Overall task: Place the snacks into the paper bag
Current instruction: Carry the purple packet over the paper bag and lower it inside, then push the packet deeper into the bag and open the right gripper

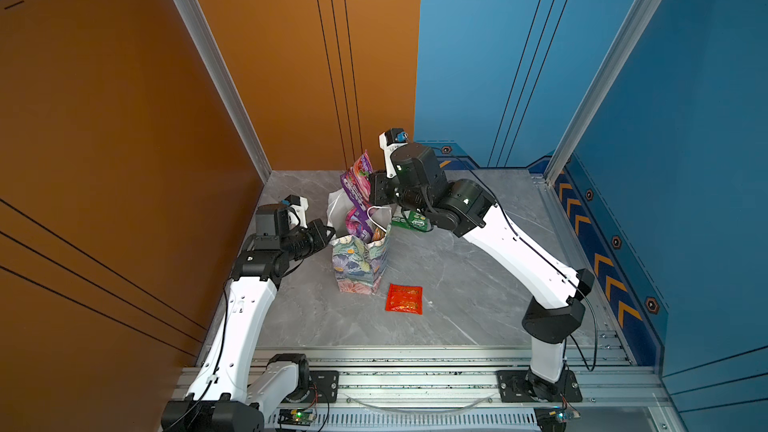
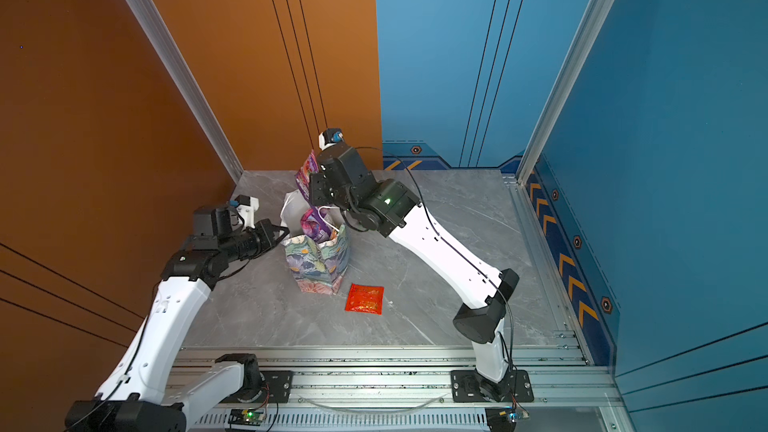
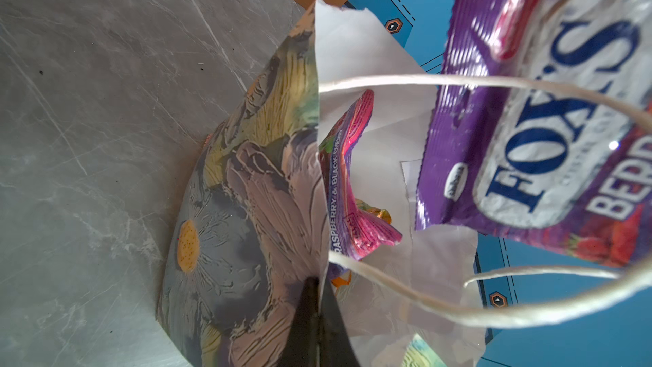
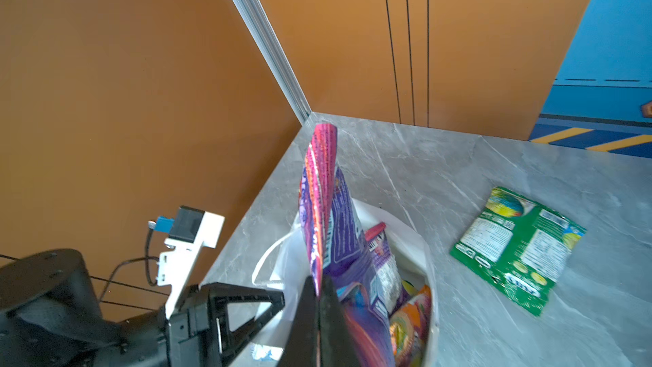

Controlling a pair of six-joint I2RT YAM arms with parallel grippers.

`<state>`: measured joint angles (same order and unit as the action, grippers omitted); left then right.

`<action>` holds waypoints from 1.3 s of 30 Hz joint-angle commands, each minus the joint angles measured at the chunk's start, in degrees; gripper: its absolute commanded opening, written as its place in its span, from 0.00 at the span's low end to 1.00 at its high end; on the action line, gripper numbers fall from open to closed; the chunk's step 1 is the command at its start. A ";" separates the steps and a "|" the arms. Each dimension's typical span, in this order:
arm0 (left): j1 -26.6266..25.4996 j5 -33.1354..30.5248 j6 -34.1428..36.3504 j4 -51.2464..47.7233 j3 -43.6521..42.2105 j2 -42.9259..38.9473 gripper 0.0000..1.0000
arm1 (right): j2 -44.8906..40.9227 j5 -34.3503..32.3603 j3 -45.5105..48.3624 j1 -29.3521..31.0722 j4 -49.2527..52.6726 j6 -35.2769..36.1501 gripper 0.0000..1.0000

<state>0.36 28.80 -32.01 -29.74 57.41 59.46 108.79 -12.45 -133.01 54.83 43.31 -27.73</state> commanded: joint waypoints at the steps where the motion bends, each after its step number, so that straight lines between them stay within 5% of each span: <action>1: 0.14 1.21 0.24 0.28 -1.02 -0.58 0.00 | -3.75 -7.17 1.00 0.64 1.84 2.52 0.00; 10: 0.17 1.27 0.26 0.53 -1.06 -0.58 0.00 | -2.69 -14.36 1.01 3.26 6.69 5.13 0.00; 28: 0.17 1.56 0.21 0.91 -1.14 -0.22 0.00 | 5.72 -18.28 -5.02 5.54 13.98 6.89 0.00; 34: 0.25 1.53 0.32 0.91 -1.05 -0.15 0.00 | 12.65 -10.20 -11.53 5.38 14.45 5.76 0.01; 39: 0.25 1.57 0.28 0.97 -0.97 -0.05 0.00 | 15.81 6.71 -14.74 3.82 10.78 1.28 0.28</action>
<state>0.36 29.02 -32.01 -29.45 57.28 59.46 123.94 -16.73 -145.71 59.59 56.14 -23.35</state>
